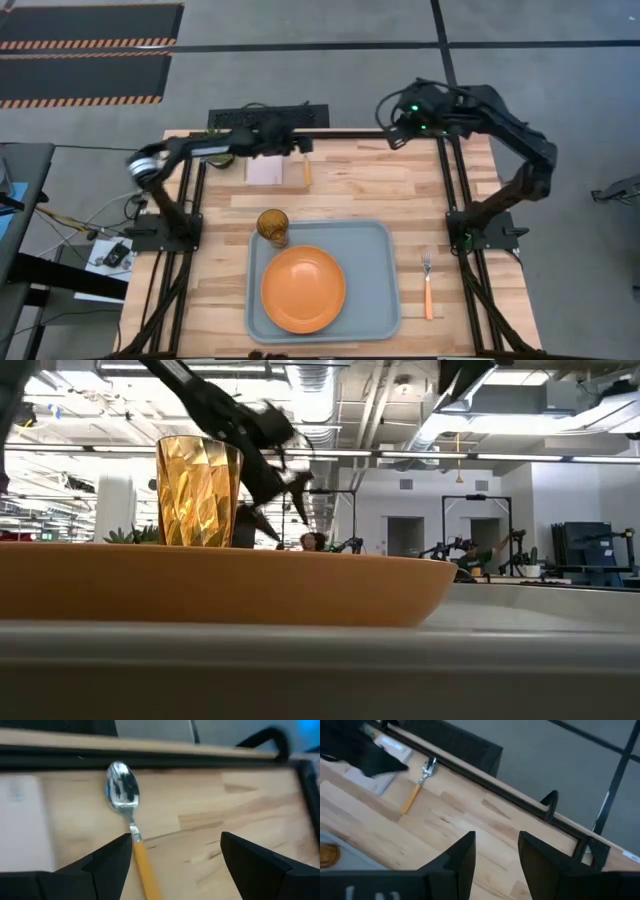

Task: Pick and place plate/cup/fork/spoon on tray
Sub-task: Put the orange spoon on the gray tray to the right of the orange plate

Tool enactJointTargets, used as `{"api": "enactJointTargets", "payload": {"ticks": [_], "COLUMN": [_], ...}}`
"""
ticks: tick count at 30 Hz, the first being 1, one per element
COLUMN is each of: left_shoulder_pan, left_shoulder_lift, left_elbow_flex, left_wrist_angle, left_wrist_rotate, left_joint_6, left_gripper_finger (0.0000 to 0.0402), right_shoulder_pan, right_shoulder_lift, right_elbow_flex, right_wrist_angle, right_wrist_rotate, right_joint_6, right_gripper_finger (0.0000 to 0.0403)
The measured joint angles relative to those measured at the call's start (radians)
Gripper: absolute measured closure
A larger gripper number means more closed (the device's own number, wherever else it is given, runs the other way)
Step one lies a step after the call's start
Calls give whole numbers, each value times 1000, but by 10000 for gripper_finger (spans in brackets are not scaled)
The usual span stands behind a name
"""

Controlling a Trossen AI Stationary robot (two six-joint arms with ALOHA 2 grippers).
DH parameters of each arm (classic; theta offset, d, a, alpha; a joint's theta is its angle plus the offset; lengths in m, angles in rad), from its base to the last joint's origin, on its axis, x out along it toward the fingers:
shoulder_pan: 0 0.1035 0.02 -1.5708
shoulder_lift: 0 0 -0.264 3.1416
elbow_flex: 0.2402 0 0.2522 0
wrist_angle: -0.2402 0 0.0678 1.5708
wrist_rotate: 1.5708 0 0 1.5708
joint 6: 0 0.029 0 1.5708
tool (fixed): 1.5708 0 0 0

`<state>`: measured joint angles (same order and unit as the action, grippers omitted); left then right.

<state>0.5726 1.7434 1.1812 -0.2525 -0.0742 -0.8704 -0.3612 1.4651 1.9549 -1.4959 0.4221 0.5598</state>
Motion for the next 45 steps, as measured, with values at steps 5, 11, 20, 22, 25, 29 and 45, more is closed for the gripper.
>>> {"api": "enactJointTargets", "payload": {"ticks": [5,11,20,22,25,29,45], "left_shoulder_pan": [23,-4,14,11,-6,-34,-64], "left_shoulder_lift": [178,238,239,239,257,309,321], "left_elbow_flex": [154,211,156,156,161,168,171], "left_wrist_angle": [-103,-198,-148,-138,-110,-129,-169], "left_wrist_rotate": [54,-16,15,10,15,25,-58], "left_joint_6": [33,5,-52,-50,-44,-59,-136], "left_gripper_finger": [111,111,156,170,181,184,275], "right_shoulder_pan": [17,21,43,48,48,48,118], "right_shoulder_lift": [-43,-60,-60,-60,-60,-60,-60], "right_elbow_flex": [0,0,0,0,0,-1,-1], "right_wrist_angle": [-32,-36,-52,-57,-67,-73,-75], "right_wrist_rotate": [28,29,29,30,33,34,33], "right_joint_6": [16,16,7,6,4,4,-11], "right_gripper_finger": [236,235,239,239,240,243,252]}}
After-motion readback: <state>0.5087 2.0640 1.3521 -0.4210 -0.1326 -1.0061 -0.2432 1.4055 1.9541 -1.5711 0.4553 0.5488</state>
